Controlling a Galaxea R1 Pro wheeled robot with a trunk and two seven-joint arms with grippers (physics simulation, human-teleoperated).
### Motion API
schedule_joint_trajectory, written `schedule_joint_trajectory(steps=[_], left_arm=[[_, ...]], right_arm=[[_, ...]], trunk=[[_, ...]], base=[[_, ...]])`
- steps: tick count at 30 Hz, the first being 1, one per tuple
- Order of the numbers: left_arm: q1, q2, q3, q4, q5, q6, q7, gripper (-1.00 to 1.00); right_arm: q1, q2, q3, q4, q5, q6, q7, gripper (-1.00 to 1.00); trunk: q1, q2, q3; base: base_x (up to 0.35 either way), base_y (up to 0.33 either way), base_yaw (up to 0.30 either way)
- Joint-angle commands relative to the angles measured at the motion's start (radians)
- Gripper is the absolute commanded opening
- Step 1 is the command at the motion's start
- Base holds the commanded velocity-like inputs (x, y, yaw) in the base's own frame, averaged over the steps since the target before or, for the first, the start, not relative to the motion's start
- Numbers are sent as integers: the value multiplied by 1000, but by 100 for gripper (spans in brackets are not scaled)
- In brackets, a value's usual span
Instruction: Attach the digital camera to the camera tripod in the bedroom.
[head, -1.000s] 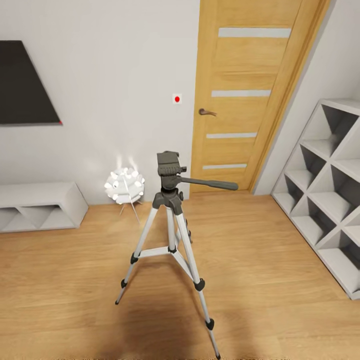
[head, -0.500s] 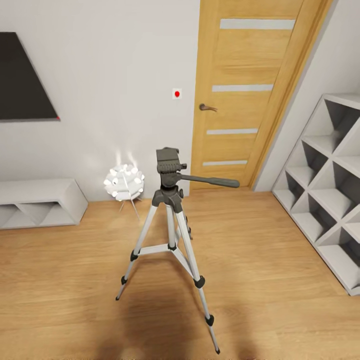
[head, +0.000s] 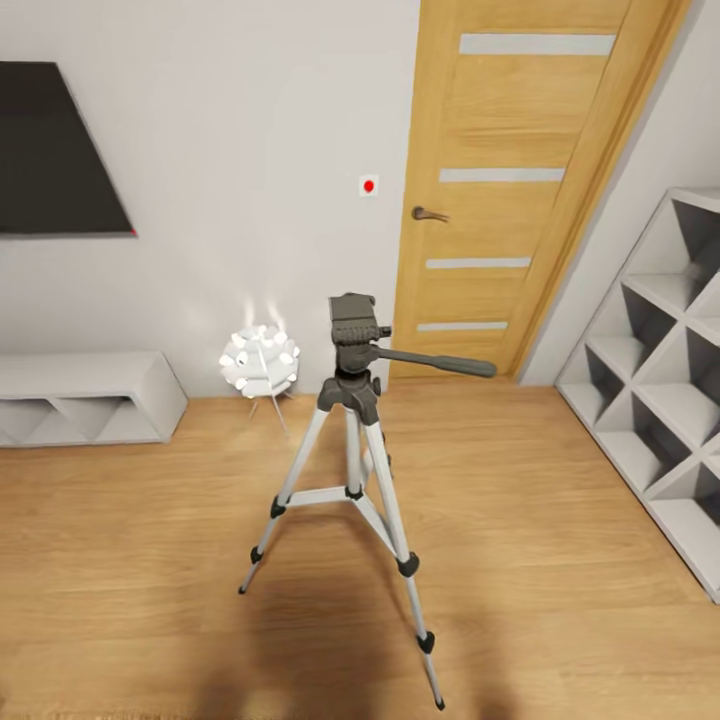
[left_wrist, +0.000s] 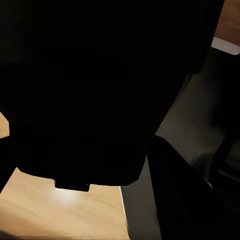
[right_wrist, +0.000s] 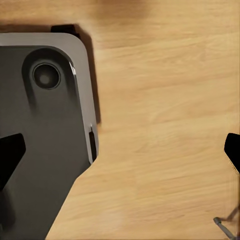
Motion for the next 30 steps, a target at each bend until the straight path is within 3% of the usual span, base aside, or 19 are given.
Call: schedule_joint_trajectory(steps=[1, 9, 30], left_arm=[[0, 0, -8, 0, 6, -1, 2, -100], [-1, 0, -8, 0, 6, -1, 2, -100], [-1, 0, -8, 0, 6, -1, 2, -100]], right_arm=[[-1, 0, -4, 3, -3, -7, 3, 100], [-1, -1, -4, 3, -4, -8, 3, 100], [-1, -2, -4, 3, -4, -10, 6, 100]], trunk=[[0, -2, -2], [0, -2, -2], [0, -2, -2]], base=[[0, 0, 253], [0, 0, 134], [0, 0, 5]])
